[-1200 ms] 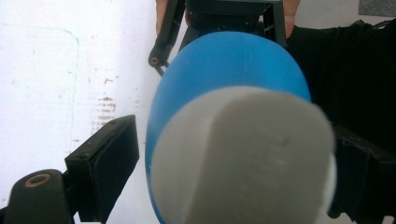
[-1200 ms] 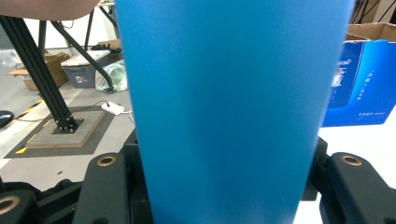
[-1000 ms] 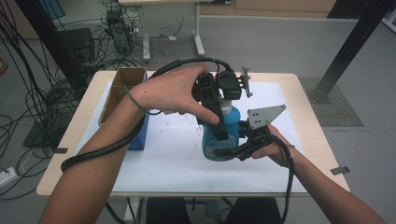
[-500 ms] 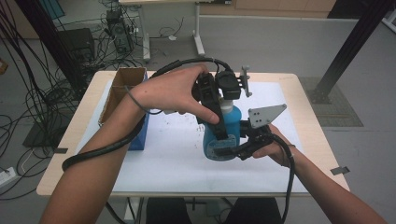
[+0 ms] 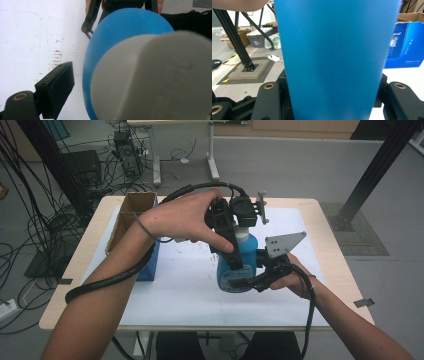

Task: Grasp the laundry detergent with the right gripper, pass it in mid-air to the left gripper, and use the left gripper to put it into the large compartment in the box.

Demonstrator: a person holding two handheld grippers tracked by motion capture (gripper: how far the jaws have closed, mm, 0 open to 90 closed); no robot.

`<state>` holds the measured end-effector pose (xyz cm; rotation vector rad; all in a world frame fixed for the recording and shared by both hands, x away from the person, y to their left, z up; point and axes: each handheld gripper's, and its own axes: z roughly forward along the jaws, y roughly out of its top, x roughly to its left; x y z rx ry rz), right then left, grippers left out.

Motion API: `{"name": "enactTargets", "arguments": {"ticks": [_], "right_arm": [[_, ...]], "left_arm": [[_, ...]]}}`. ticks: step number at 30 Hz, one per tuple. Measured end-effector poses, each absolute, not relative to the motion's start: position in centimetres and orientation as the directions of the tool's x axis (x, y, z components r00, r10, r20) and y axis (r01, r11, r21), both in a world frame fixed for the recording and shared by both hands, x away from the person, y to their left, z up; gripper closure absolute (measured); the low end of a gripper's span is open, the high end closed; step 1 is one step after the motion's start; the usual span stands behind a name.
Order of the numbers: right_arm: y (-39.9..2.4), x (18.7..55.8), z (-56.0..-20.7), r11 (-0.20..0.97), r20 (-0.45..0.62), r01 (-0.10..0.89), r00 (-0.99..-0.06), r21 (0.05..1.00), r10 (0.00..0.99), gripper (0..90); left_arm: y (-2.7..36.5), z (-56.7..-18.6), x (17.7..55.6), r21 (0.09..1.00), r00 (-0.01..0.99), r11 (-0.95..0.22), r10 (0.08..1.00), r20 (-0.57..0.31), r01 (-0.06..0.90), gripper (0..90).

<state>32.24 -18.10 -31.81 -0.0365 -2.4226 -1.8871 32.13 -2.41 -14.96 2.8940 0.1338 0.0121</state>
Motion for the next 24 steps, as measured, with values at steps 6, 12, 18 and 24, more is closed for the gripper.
{"name": "enactTargets", "arguments": {"ticks": [6, 12, 18, 24], "right_arm": [[-18.11, 32.18, -31.85, 0.254, 0.07, 0.06, -0.997, 0.965, -0.027, 40.9], [-18.23, 32.19, -31.62, 0.25, 0.066, 0.058, -0.998, 0.966, -0.024, 40.9], [-18.26, 32.15, -31.58, 0.253, 0.064, 0.056, -0.998, 0.966, -0.023, 40.9], [-18.24, 32.08, -31.49, 0.251, 0.065, 0.056, -0.998, 0.966, -0.025, 40.9]], "left_arm": [[-2.43, -14.85, 32.17, 0.243, 0.996, -0.966, 0.092, -0.001, 0.089, 12.3], [-2.46, -14.8, 32.18, 0.242, 0.996, -0.966, 0.091, 0.0, 0.088, 12.3], [-2.43, -14.79, 32.25, 0.24, 0.996, -0.967, 0.092, -0.002, 0.089, 12.3], [-2.4, -14.75, 32.23, 0.238, 0.996, -0.967, 0.091, -0.001, 0.089, 12.3]]}}
